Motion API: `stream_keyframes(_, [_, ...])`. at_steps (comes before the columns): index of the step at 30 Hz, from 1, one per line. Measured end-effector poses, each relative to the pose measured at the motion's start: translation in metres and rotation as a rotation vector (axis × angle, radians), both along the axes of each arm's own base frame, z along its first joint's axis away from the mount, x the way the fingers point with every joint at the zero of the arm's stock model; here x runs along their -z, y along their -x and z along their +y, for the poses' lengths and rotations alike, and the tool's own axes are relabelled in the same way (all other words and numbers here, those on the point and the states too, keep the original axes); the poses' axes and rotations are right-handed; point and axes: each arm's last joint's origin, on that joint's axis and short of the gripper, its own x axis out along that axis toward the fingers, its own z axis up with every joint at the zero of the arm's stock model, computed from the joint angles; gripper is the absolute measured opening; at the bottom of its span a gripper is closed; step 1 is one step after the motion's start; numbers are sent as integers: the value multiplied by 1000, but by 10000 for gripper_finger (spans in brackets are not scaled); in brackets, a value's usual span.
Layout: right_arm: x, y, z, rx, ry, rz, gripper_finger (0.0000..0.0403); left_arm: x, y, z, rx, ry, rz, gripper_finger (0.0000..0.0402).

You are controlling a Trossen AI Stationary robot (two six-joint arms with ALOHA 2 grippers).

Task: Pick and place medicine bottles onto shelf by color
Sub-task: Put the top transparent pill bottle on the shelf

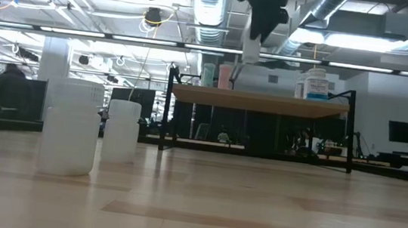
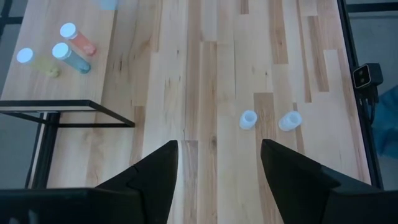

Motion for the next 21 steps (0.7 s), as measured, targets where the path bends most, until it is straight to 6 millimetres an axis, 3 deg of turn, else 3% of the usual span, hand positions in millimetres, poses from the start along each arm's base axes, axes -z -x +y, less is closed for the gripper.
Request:
stream_keyframes(4, [-6,13,-40,70,33,-11,124,0,0,0,-3,-5,-2,217])
stream_keyframes(12, [10,34,-109,192,22,-36,124,0,0,0,-8,-11,-4,217])
stream_keyframes(17, [28,37,-130,205,-23,-58,124,0,0,1,-31,-34,-13,217])
stream_keyframes(21, [35,38,-134,178,-19,-45,124,0,0,1,-33,-38,-15,217])
